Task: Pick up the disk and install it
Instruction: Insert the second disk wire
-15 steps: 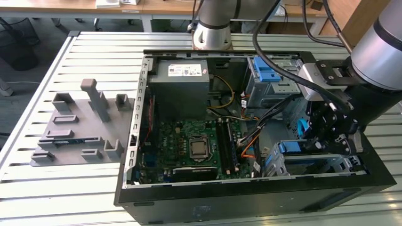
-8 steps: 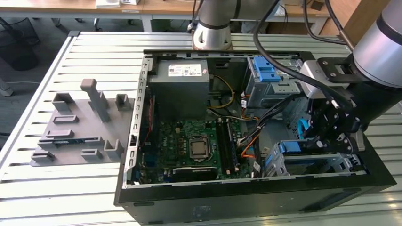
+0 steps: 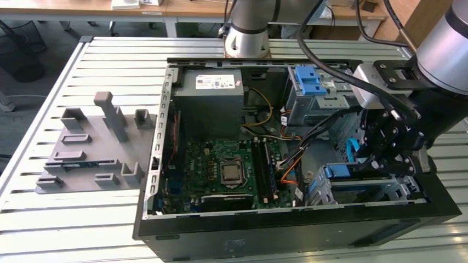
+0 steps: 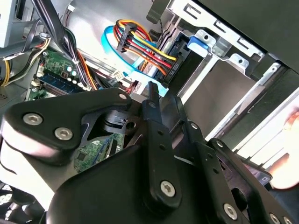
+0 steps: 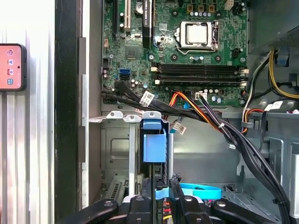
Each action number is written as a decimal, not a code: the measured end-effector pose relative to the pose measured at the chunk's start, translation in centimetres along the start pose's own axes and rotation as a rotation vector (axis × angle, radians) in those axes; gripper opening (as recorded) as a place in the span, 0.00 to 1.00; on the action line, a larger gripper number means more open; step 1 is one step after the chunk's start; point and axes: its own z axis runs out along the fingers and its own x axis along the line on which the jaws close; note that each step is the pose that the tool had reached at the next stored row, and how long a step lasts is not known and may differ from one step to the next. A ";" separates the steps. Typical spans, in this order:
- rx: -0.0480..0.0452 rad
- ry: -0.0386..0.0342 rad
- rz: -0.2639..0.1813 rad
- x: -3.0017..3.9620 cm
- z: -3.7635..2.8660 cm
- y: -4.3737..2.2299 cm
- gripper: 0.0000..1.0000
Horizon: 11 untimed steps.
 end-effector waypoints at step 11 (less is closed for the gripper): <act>0.0000 0.0000 0.000 0.00 -0.07 0.00 0.11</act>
